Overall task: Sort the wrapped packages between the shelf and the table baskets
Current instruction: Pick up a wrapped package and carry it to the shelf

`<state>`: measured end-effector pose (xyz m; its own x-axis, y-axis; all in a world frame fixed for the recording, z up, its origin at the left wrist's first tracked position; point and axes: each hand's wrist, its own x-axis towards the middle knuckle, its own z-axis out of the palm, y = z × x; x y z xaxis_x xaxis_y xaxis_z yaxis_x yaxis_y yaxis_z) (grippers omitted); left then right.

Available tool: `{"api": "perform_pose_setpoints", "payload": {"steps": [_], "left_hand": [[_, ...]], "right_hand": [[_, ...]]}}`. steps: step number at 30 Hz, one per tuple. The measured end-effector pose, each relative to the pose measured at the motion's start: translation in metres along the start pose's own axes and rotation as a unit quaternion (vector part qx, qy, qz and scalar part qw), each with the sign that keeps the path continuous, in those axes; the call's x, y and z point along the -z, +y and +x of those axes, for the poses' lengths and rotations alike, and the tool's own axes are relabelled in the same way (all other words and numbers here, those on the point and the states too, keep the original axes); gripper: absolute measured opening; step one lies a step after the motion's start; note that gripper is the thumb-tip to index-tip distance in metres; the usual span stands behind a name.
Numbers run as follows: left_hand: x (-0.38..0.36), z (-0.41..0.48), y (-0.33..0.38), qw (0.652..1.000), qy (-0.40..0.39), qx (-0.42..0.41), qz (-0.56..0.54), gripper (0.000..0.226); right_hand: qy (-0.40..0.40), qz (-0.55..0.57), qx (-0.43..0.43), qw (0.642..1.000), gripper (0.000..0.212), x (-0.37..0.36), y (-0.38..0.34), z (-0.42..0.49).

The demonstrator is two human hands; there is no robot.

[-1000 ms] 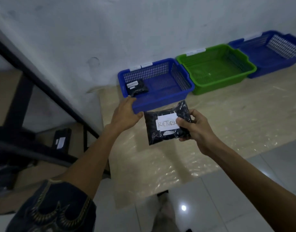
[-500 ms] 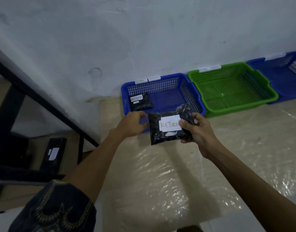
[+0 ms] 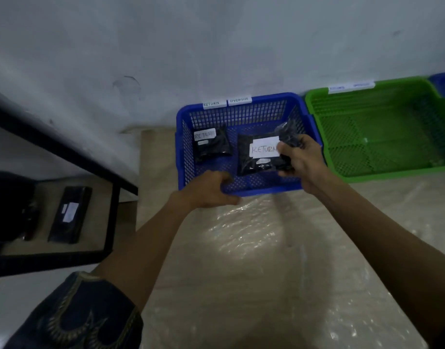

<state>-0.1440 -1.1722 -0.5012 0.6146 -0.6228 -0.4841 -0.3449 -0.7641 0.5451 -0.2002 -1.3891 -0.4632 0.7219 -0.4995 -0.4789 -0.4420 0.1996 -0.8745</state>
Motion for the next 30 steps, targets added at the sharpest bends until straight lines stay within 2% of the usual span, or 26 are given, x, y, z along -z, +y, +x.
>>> {"api": "perform_pose_setpoints", "payload": {"steps": [5, 11, 13, 14, 16, 18, 20, 21, 25, 30], "left_hand": [[-0.009, 0.013, 0.001, 1.0, -0.015, 0.015, -0.02, 0.064], [-0.022, 0.018, -0.006, 1.0, 0.009, 0.021, -0.003, 0.055], [-0.02, 0.019, -0.004, 1.0, 0.019, 0.013, -0.001, 0.055], [-0.019, 0.02, -0.003, 1.0, 0.023, 0.009, 0.002, 0.054], [-0.019, 0.02, -0.003, 1.0, 0.024, 0.007, 0.004, 0.05], [-0.019, 0.021, -0.004, 1.0, 0.026, 0.005, 0.008, 0.046], [-0.019, 0.022, -0.004, 1.0, 0.027, 0.007, 0.011, 0.046], [-0.02, 0.022, -0.004, 1.0, 0.025, 0.01, 0.01, 0.047], [-0.019, 0.022, -0.004, 1.0, 0.017, 0.015, 0.012, 0.049], [-0.019, 0.023, -0.003, 1.0, 0.014, 0.015, 0.012, 0.044]], "right_hand": [[-0.001, -0.034, -0.03, 0.999, 0.027, -0.015, 0.014, 0.064], [-0.001, -0.063, -0.061, 0.996, 0.022, -0.027, 0.027, 0.112], [0.008, -0.097, -0.028, 0.995, 0.032, -0.03, 0.031, 0.122], [0.015, -0.146, 0.023, 0.989, 0.042, -0.03, 0.033, 0.124], [0.006, -0.288, 0.147, 0.946, 0.066, -0.029, 0.04, 0.122], [-0.025, -0.425, 0.225, 0.877, 0.079, -0.029, 0.049, 0.115], [-0.049, -0.536, 0.22, 0.813, 0.079, -0.031, 0.057, 0.11], [-0.055, -0.568, 0.203, 0.796, 0.077, -0.033, 0.06, 0.107], [-0.047, -0.595, 0.186, 0.781, 0.069, -0.039, 0.061, 0.112], [-0.061, -0.581, 0.16, 0.796, 0.069, -0.044, 0.057, 0.123]]}}
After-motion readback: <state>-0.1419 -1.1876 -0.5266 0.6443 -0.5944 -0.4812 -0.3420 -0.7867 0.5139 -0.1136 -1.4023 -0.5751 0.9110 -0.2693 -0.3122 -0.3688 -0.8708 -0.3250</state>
